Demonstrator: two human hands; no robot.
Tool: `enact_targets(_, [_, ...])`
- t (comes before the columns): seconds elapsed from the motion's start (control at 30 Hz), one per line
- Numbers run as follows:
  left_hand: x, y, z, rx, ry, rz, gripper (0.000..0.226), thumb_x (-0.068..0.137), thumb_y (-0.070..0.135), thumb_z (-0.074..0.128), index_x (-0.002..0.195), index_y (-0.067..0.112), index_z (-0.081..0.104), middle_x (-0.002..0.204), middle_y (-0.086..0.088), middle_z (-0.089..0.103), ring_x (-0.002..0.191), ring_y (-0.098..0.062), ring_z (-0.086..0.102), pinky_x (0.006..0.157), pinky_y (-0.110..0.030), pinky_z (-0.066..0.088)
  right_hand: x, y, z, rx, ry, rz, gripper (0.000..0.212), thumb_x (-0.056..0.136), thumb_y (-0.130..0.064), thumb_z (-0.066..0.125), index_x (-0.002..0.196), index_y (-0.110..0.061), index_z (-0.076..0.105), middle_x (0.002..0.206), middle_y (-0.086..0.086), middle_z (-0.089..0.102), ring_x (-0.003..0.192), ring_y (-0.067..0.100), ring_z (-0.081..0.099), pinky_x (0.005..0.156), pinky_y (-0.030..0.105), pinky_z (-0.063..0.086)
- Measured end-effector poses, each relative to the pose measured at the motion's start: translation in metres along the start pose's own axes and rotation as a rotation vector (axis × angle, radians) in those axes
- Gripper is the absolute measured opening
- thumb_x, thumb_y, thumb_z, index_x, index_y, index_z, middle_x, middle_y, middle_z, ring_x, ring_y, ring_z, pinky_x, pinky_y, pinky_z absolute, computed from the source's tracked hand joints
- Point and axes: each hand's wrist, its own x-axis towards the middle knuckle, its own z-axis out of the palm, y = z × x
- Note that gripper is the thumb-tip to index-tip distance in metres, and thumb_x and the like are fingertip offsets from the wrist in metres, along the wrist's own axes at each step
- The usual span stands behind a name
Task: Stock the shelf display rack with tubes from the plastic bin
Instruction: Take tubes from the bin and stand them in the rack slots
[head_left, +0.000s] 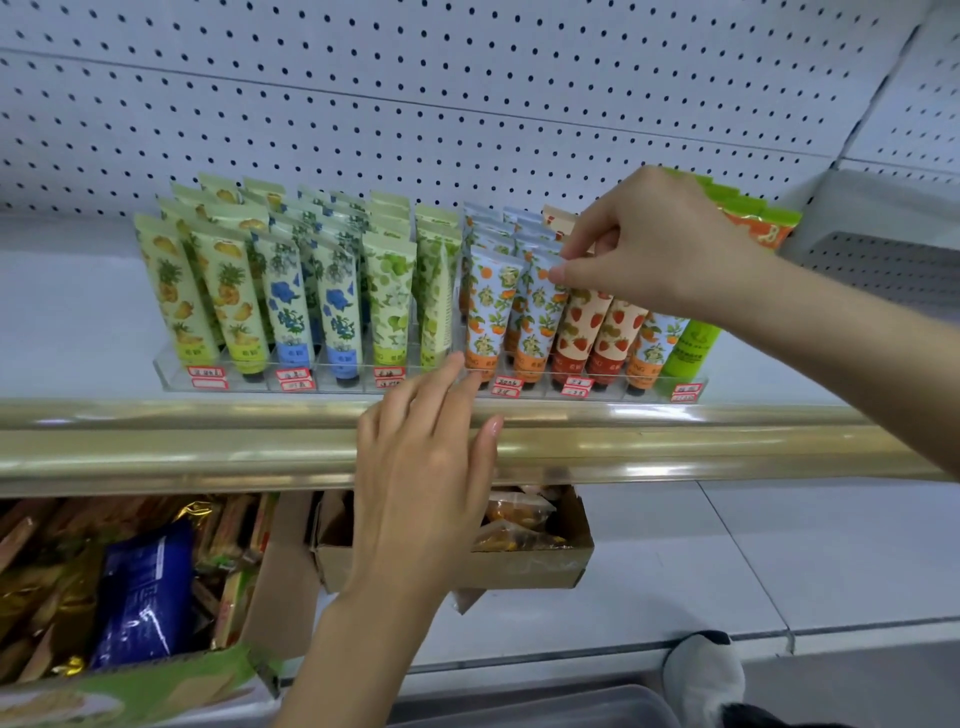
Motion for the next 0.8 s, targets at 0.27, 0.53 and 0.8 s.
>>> enact_targets(0.27, [-0.004,-0.010,-0.011,-0.022,-0.001,0.026,0.043,0.098,0.034,0.037,0.125,0.011,0.060,0.134,-0.003,0.058,0.122,-0.018,0.045,0.097,-0.033,0.032,0.002,-0.013,-0.013,0.083,0.059,-0.022,0.009,0.082,-0.030,0.069,0.083,-0.022,0.072,0.055,-0.004,0.057,0.046,0.010,0.053,0.050,0.018,0.043])
enact_targets(0.53, [-0.013,-0.050,-0.046,-0.018,0.283,-0.181,0.046,0.094,0.031,0.044,0.133,0.007,0.045,0.136,-0.012,0.051,0.124,-0.022,0.041,0.107,-0.021,0.019,0.015,-0.049,-0.004,0.040,0.075,-0.184,0.023,0.085,-0.044,0.063,0.081,-0.022,0.069,0.057,-0.007,0.048,0.056,0.004,0.045,0.060,0.028,0.034])
enact_targets(0.8, [-0.023,-0.127,-0.081,0.077,0.171,-0.510,0.085,0.088,0.066,0.029,0.153,0.013,0.014,0.158,-0.010,0.021,0.146,-0.017,0.012,0.120,-0.044,0.000,0.026,-0.058,0.008,0.031,-0.015,-0.136,0.034,0.081,-0.055,0.060,0.080,-0.023,0.070,0.059,-0.009,0.047,0.057,0.004,0.043,0.063,0.028,0.034])
